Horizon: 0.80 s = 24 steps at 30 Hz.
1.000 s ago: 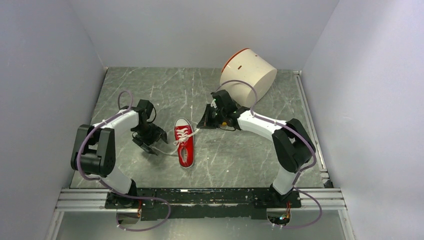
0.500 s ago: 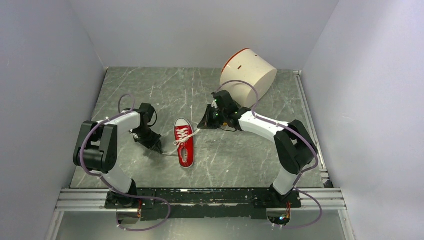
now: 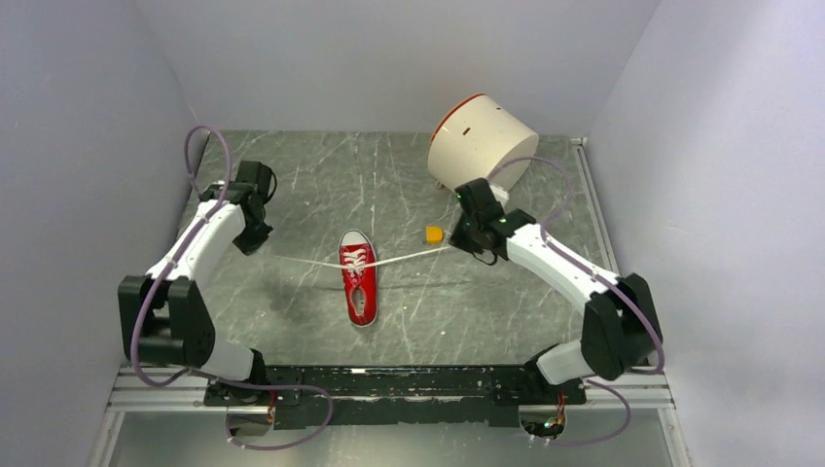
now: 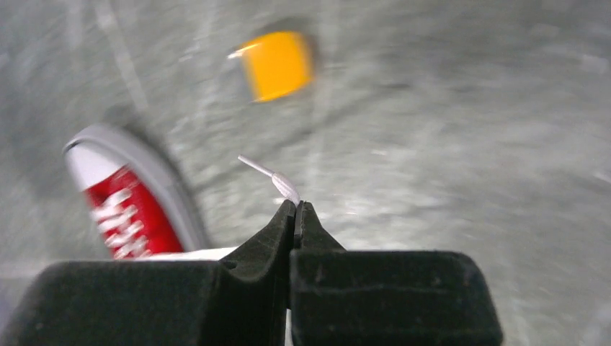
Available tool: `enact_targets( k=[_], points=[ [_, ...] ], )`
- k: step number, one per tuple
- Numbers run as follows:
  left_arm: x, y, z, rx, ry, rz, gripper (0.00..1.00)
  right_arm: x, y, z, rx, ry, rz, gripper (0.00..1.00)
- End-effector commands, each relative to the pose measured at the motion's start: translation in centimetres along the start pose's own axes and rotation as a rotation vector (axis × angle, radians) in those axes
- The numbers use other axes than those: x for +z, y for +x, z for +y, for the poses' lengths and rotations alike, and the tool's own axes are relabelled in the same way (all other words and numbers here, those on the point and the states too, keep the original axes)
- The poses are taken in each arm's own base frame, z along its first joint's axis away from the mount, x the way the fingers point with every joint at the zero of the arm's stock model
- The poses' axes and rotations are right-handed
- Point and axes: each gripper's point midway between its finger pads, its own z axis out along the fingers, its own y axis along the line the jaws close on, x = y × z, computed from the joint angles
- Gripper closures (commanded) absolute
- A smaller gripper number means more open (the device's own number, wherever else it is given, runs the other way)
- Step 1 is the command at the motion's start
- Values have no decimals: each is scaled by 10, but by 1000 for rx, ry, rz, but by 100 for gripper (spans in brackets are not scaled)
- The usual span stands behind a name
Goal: Tie the shoes
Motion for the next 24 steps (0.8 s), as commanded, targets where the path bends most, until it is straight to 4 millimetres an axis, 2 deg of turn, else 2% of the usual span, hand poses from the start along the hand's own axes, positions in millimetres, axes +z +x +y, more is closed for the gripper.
enact_targets(
  k=[1,4,8,11,17,21,24],
  points=[
    [-24,-59,38,67,-132,-267,95,-23,-17,-91,105,322,-156,100],
    [-24,-64,49,71,-161,-304,95,-30,-32,-112,143,360,-221,100],
    [-7,-54,64,55,-183,-231,95,-20,-38,-131,125,397,-194,100],
    [10,-39,79,40,-217,-154,95,-7,-33,-139,89,409,-142,100],
    [41,-12,99,27,-258,-21,95,15,-5,-160,88,450,-54,100],
    [50,-4,95,50,-237,13,95,21,0,-160,59,436,-22,100],
    [54,-1,84,85,-183,41,95,20,-7,-142,6,343,-16,100]
  ],
)
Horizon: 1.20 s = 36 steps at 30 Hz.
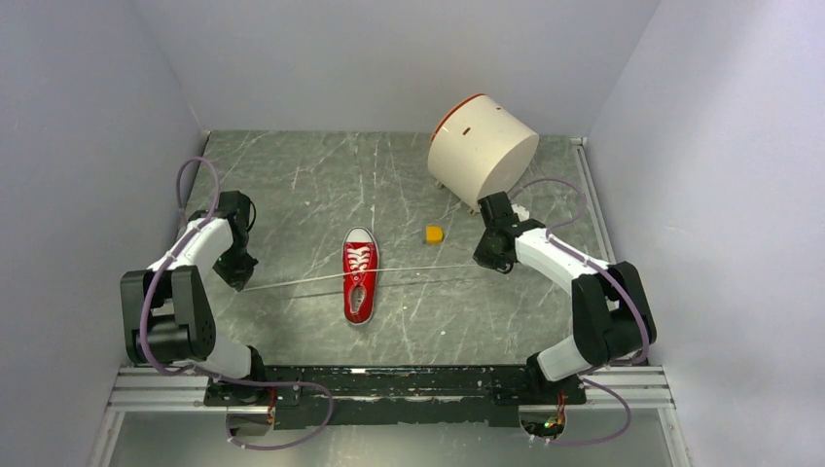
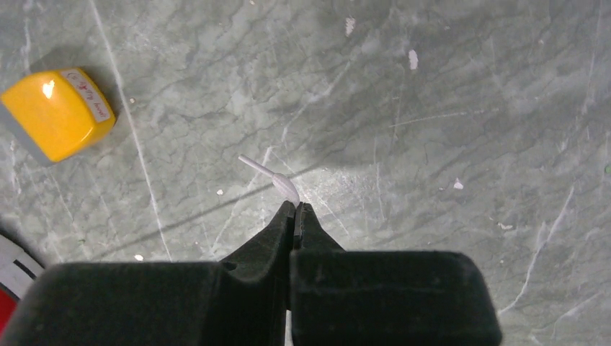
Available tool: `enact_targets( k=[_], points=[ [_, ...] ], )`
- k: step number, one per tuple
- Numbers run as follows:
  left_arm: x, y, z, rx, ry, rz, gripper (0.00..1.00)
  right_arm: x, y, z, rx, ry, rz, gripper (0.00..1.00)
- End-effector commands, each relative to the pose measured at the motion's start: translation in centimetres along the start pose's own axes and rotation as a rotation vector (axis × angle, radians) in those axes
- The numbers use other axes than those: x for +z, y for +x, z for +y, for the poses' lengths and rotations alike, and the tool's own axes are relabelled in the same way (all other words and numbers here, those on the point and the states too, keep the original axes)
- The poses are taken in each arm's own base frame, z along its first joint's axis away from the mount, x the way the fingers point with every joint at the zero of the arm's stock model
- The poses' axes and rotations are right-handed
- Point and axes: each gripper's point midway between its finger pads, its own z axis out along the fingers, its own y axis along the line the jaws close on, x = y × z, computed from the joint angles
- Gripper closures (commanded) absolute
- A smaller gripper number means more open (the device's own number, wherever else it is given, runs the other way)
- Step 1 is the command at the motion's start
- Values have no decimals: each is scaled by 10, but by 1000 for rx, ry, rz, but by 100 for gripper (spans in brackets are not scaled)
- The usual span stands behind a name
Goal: Tie the shoes
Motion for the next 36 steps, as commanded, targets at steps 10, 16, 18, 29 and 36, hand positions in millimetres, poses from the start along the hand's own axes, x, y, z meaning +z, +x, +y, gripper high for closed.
enact_targets(
  k=[10,16,18,29,36],
  points=[
    [-61,-59,-49,339,323,-278,42,-43,-5,51,-271,-304,23,100],
    [-116,-6,-113,934,701,-481,54,-66,15,73,-363,-405,62,100],
    [-137,33,-124,1151,794,-584,57,-71,18,76,-385,-421,68,100],
    [-124,94,-113,1686,855,-689,66,-85,32,104,-484,-491,91,100],
    [-108,129,-120,1838,980,-656,63,-90,39,106,-513,-512,79,100]
  ],
)
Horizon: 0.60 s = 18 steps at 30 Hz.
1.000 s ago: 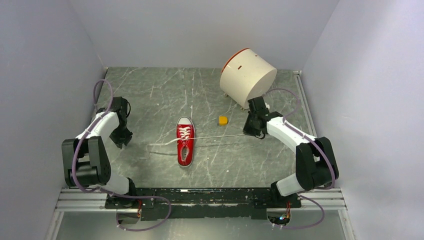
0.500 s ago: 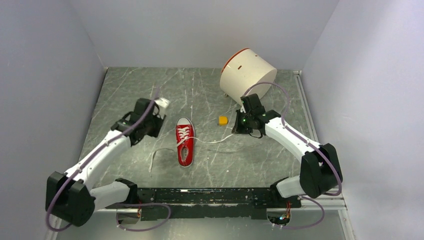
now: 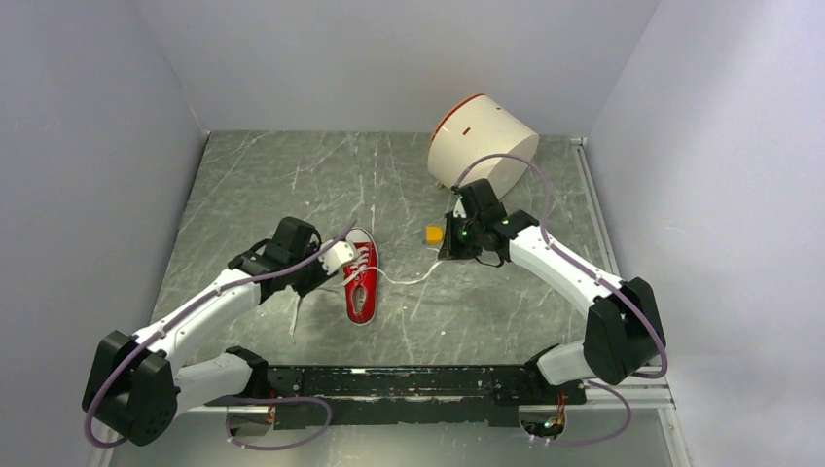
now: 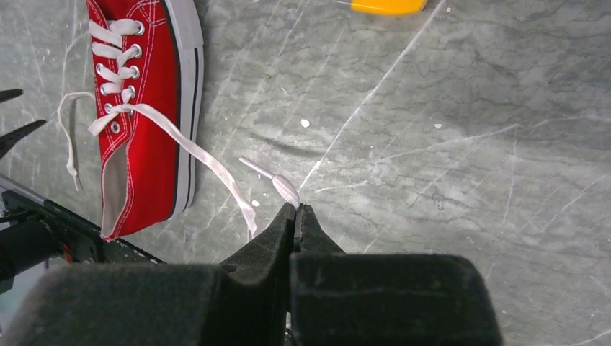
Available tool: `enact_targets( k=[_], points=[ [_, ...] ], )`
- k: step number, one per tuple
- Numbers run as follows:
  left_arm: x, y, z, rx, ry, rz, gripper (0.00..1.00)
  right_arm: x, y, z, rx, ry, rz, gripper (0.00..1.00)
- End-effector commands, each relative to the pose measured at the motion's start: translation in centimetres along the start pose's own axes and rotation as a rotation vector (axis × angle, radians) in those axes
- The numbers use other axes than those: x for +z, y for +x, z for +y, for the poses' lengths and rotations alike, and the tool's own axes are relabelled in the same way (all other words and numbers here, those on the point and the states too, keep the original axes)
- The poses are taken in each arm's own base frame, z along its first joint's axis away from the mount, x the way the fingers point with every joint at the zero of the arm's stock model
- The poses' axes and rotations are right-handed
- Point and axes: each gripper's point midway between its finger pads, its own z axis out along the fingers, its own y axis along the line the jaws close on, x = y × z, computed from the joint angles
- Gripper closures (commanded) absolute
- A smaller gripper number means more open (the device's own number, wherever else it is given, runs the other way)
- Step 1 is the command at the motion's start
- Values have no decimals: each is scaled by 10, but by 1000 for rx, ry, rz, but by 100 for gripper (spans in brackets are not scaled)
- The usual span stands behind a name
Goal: Tie the shoes
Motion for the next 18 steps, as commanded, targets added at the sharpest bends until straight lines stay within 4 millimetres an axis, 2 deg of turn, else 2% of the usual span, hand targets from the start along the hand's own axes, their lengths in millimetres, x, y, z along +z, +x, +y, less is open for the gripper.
enact_targets(
  k=[1,4,9,12,18],
  points=[
    [16,-12,-16,109,77,-87,62,-2,3,9,-45,-25,-10,100],
    [27,-7,-19,97,83,-78,63,0,11,15,-57,-33,10,100],
    [40,-15,-31,74,153,-114,62,1,11,26,-77,-65,12,100],
    [45,-21,-38,74,198,-132,63,0,12,25,-77,-67,10,100],
    [56,-20,-51,98,289,-113,67,-2,11,25,-78,-66,3,100]
  ],
)
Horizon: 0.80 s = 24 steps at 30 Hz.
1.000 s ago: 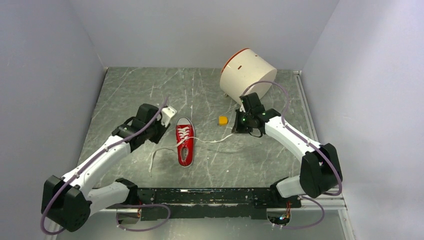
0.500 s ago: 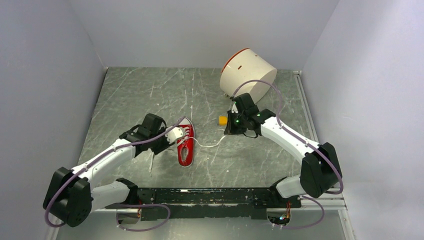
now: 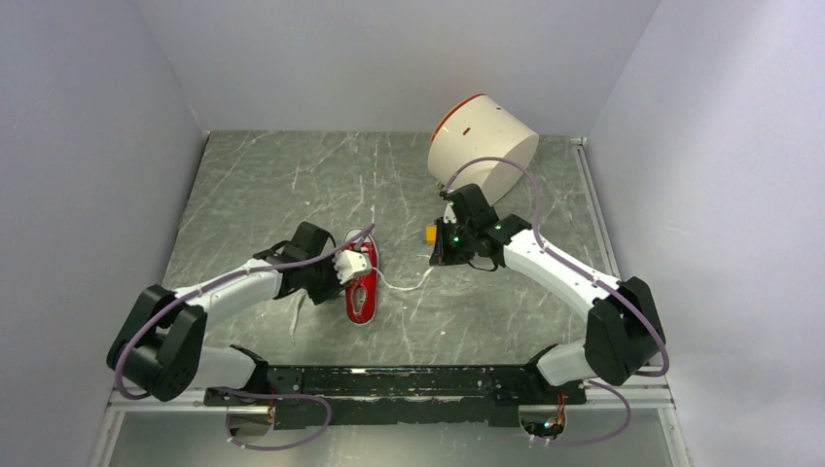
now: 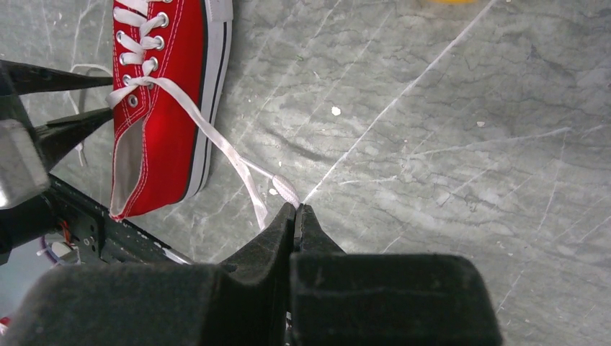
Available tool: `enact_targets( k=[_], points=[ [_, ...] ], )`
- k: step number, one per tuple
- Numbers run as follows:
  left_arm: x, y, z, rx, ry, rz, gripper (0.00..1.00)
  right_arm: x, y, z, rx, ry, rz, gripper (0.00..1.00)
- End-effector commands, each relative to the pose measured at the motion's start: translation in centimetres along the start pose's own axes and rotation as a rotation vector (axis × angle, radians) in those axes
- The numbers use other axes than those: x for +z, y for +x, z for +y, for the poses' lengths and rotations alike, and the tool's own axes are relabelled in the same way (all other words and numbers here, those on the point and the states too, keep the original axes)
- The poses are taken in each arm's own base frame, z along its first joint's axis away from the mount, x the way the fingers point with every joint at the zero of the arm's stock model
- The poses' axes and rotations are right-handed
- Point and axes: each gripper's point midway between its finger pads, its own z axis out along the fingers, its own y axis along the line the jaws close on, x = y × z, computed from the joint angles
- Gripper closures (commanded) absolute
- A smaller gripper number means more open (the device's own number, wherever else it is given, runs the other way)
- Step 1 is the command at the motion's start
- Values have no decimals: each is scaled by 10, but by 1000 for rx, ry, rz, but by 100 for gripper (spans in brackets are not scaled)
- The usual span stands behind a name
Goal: Tie the shoes
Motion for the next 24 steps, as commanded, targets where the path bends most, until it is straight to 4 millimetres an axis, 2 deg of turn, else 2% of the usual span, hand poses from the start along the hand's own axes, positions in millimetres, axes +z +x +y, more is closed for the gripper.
enact_targets(
  k=[1,5,8,10,18,24],
  points=[
    [10,-23,-7,48,81,-72,67,-5,-3,4,-20,-16,-24,100],
    [17,-23,-2,33,51,-92,73,-7,-4,2,-28,-4,-32,100],
    [13,-25,0,21,12,-119,88,-9,-4,0,-29,3,-38,100],
    [6,-28,5,20,-26,-135,94,-11,-5,-2,-30,13,-44,100],
    [-36,-43,19,-13,-141,-155,95,-12,-10,-9,-24,38,-57,100],
    [-64,-70,32,-67,-262,-295,95,-11,-13,6,-32,-32,-31,100]
  ],
)
